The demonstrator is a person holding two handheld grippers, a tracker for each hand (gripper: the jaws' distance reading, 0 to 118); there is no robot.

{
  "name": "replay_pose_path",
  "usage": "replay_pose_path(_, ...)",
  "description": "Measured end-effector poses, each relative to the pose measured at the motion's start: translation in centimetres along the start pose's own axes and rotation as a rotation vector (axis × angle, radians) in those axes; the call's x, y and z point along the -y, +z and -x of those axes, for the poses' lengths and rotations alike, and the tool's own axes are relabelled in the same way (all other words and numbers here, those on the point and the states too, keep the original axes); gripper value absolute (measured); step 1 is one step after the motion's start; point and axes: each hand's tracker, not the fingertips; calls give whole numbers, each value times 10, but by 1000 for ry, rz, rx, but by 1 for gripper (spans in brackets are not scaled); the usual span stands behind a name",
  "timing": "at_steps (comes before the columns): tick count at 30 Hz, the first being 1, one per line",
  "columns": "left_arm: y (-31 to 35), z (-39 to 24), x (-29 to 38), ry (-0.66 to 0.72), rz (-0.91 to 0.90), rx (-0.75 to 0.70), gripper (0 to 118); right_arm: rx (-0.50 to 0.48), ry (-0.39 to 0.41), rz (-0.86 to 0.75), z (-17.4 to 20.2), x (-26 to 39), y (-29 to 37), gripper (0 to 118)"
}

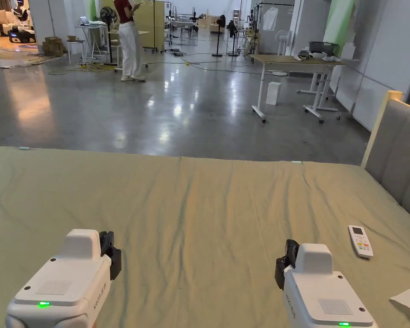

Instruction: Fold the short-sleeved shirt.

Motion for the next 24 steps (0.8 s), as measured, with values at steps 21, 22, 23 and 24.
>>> replay_pose_path(21, 15, 1, -1, 33, -56, -47, 105, 21, -38, -74, -11, -3, 10, 118)
replay_pose_path(22, 15, 1, -1, 36, -54, -44, 105, 10, -54, -61, -12, -4, 9, 118)
replay_pose_path(23, 15, 1, -1, 41, -53, -39, 106, 10, -54, -63, -12, -5, 9, 118)
replay_pose_path(24, 14, 3, -1, 46, -51, -36, 108, 16, -59, -59, -10, -6, 8, 118)
